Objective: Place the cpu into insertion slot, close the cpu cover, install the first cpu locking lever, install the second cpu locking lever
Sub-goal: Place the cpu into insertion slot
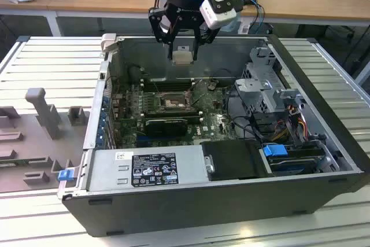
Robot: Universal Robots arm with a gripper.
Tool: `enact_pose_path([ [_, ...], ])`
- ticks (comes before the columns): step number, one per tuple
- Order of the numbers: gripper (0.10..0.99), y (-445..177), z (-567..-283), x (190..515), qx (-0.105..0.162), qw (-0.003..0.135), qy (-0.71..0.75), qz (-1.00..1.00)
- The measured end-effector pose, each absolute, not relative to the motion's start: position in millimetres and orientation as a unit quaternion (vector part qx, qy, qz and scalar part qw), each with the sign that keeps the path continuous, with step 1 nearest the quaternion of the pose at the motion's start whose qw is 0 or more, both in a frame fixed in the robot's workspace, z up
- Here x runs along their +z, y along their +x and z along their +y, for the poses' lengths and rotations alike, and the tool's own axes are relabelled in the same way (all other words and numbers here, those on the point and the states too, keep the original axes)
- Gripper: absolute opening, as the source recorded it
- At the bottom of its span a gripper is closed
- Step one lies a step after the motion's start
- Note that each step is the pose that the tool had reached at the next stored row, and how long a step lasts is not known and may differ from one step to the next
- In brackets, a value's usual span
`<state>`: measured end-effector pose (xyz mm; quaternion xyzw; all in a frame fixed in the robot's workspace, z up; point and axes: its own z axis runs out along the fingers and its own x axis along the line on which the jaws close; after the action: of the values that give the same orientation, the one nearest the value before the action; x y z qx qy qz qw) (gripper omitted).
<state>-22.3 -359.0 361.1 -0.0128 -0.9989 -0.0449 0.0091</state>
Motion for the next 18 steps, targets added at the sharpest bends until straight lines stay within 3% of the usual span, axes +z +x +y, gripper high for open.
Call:
enact_pose_path([
  [18,0.541,-22.3,-359.0,353.5,-0.042,0.006,-0.085,-0.995],
])
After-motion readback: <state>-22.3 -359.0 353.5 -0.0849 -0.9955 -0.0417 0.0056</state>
